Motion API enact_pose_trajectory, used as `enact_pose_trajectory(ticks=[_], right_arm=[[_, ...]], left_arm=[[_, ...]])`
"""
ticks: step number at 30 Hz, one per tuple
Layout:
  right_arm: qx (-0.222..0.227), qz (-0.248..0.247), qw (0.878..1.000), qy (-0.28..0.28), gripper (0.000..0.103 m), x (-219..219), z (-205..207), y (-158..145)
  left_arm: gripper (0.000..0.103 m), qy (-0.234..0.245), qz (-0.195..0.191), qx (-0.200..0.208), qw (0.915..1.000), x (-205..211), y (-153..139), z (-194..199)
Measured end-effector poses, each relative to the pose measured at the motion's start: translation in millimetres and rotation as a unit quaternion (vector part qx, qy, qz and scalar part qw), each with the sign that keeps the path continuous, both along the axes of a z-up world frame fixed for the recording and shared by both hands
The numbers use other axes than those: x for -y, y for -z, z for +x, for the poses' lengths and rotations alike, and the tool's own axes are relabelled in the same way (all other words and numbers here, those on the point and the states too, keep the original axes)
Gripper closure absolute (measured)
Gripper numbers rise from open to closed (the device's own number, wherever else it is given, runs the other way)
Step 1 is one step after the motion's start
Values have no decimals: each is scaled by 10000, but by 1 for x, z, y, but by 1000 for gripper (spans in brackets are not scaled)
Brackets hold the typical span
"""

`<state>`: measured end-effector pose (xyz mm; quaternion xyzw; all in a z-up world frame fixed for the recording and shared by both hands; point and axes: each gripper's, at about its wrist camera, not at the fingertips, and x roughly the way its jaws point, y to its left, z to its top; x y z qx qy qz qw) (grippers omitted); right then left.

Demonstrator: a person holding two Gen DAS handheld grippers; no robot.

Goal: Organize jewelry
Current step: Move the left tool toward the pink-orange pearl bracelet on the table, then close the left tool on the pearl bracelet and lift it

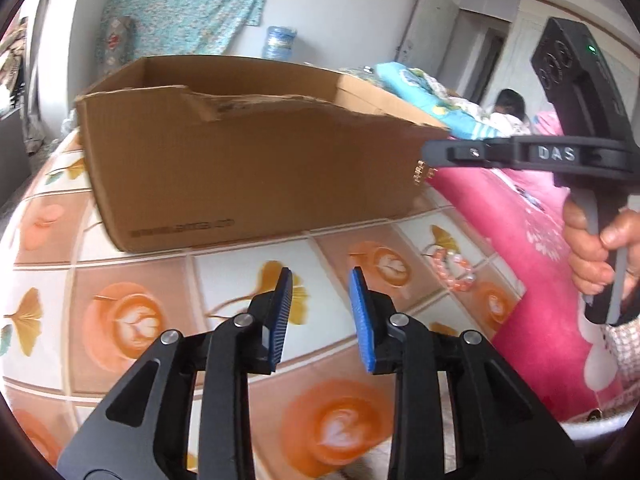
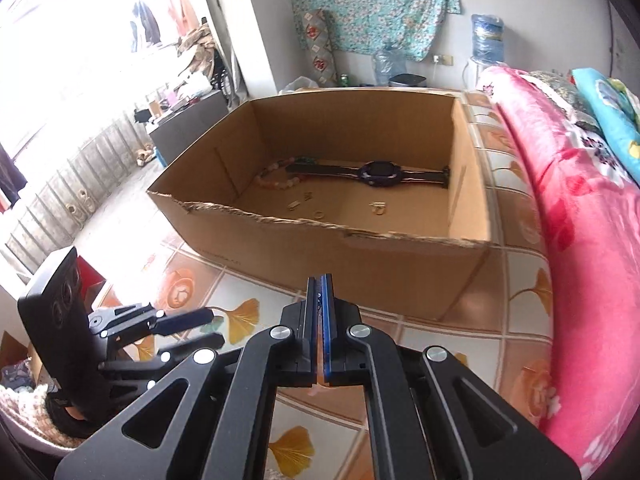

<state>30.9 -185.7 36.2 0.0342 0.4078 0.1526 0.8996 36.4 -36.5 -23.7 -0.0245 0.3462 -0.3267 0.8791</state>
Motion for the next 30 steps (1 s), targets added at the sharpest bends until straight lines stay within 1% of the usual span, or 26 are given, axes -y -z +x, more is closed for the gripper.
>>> enact_pose_trajectory(ticks=[2,6,8,11,14,18,21,22,23,25,27,30], right_arm=[[9,41,9998,200,101,17,-4,1],[-10,152,9987,493,101,43,-9,9],[-33,241,9978,618,101,56,-13,14],[-59,382,9963,762,101,75,-18,22],[-87,507,9949,866,101,90,-21,30],[-120,648,9935,930,101,104,-21,38],[-98,726,9930,930,101,109,-21,40],[-88,750,9928,934,101,110,-22,40],[-76,768,9926,942,101,111,-22,40],[-40,814,9921,949,101,111,-24,39],[10,830,9918,972,101,111,-26,35],[102,902,9907,1016,101,110,-32,27]], left_arm=[[68,423,52,57,9991,24,0,-10],[61,1057,346,109,9937,73,7,-18],[61,1227,554,139,9908,93,11,-22],[61,1521,606,297,9861,119,10,-29],[61,1830,905,442,9779,143,15,-36],[62,1909,1386,696,9693,167,19,-37],[72,1784,1543,714,9691,174,20,-30],[77,1735,1608,726,9689,175,20,-28],[81,1694,1653,721,9689,176,19,-25],[81,1613,1695,641,9701,175,19,-20],[81,1635,1745,623,9690,173,18,-18],[83,1756,2017,911,9593,173,20,-24]])
